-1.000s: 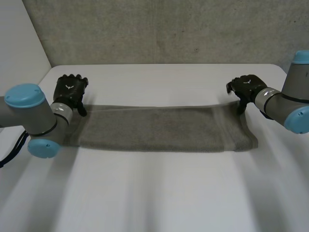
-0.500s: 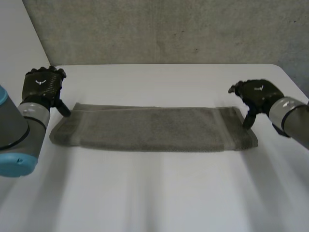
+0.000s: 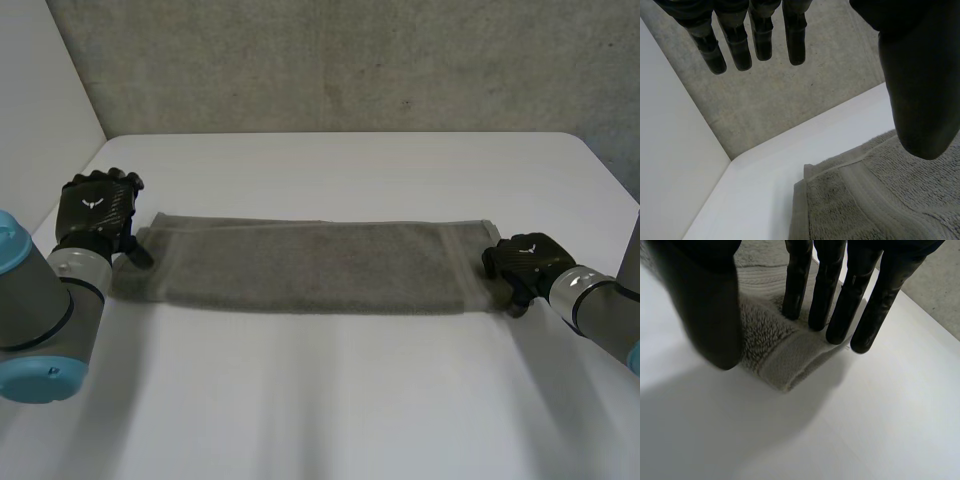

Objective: Fold the towel.

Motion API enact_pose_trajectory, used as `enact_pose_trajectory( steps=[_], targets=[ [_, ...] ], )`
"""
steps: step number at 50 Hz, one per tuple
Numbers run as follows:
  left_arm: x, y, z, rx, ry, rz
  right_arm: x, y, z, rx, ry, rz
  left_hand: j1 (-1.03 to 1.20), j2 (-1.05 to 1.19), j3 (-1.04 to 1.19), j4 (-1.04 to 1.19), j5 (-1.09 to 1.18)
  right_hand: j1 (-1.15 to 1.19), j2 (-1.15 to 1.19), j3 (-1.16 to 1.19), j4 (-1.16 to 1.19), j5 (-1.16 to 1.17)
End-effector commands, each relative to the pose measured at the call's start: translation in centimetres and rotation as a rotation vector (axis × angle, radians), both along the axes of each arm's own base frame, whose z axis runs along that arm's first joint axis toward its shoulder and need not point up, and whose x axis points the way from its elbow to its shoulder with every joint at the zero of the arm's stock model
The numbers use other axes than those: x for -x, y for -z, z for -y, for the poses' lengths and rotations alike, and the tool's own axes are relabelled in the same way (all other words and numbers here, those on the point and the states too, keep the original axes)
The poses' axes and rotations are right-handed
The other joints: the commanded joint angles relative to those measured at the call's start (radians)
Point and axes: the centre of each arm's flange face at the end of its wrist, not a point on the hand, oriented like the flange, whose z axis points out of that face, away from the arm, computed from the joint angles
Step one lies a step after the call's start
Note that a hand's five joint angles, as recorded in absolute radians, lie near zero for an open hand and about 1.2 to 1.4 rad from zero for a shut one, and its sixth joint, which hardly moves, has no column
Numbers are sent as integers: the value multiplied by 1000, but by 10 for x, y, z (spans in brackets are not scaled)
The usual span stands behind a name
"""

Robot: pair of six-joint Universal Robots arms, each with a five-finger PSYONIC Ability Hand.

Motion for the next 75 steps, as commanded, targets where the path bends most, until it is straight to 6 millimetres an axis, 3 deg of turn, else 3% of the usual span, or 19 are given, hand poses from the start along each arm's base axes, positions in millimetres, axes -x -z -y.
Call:
enact_pose_trajectory(
  steps=[1,2,12,22,28,31,33,34,36,39,41,42,44,51,52,56,62,67,75],
  targets=[
    [0,0,0,12,-1,-2,1,7,7,22,5,9,-64,-52,-57,-58,-26,385,380,383,383,381],
    [0,0,0,12,-1,-2,3,6,9,22,9,7,-64,-52,-57,-58,-26,615,609,613,613,611],
    [-2,-1,1,13,-8,-3,29,-4,21,39,70,8,-64,-52,-57,-58,-26,666,661,664,664,662],
    [-4,-2,2,19,-14,-4,144,-37,57,69,245,-158,-64,-52,-57,-58,-26,666,661,664,664,662],
    [-3,-2,1,18,-14,-3,139,-72,67,105,224,-180,-64,-52,-57,-58,-26,666,661,664,664,662],
    [-2,-2,1,16,-11,-4,94,-100,59,162,138,-137,-64,-52,-57,-58,-26,666,661,664,664,662],
    [-1,-2,0,16,-8,-3,24,-122,40,221,-7,-71,-64,-52,-57,-58,-26,666,661,664,664,662],
    [-1,-2,0,16,-8,-3,24,-122,40,222,-7,-70,-64,-52,-57,-58,-26,666,661,664,664,662],
    [0,-1,-1,13,-5,-2,-42,-135,12,261,-145,-18,-61,-49,-54,-55,-23,666,661,664,664,662],
    [-1,0,-2,10,-5,-2,-75,-140,-8,278,-217,2,-61,-49,-54,-55,-23,666,661,664,664,662],
    [-1,0,-2,10,-5,-2,-140,-133,-50,300,-360,24,-61,-49,-54,-55,-23,666,661,664,664,662],
    [-1,0,-2,10,-5,-2,-140,-133,-50,300,-361,24,-61,-49,-54,-55,-23,666,661,664,664,662],
    [0,0,-2,16,-4,-3,-199,-118,-94,326,-502,49,-61,-49,-54,-55,-23,666,661,664,664,662],
    [0,0,-1,35,-4,-4,-253,-57,-135,271,-626,15,-61,-49,-54,-55,-23,666,661,664,664,662],
    [0,0,-1,38,-4,-4,-257,-45,-140,247,-625,-6,-61,-49,-54,-55,-23,263,258,261,261,259],
    [0,1,-1,39,-4,-5,-255,-36,-139,214,-589,-49,-61,-49,-54,-55,-23,-400,-405,-402,-402,-404],
    [1,3,-2,33,0,-2,-231,-58,-115,203,-481,-43,-61,-49,-54,-55,-23,-425,-430,-427,-427,-429],
    [3,6,-3,26,6,1,-176,-85,-90,146,-357,28,-61,-49,-54,-55,-23,-408,-413,-410,-410,-411],
    [4,6,-6,23,12,2,-102,-57,-70,4,-237,105,-61,-49,-54,-55,-23,-378,-383,-380,-380,-382]
  ],
)
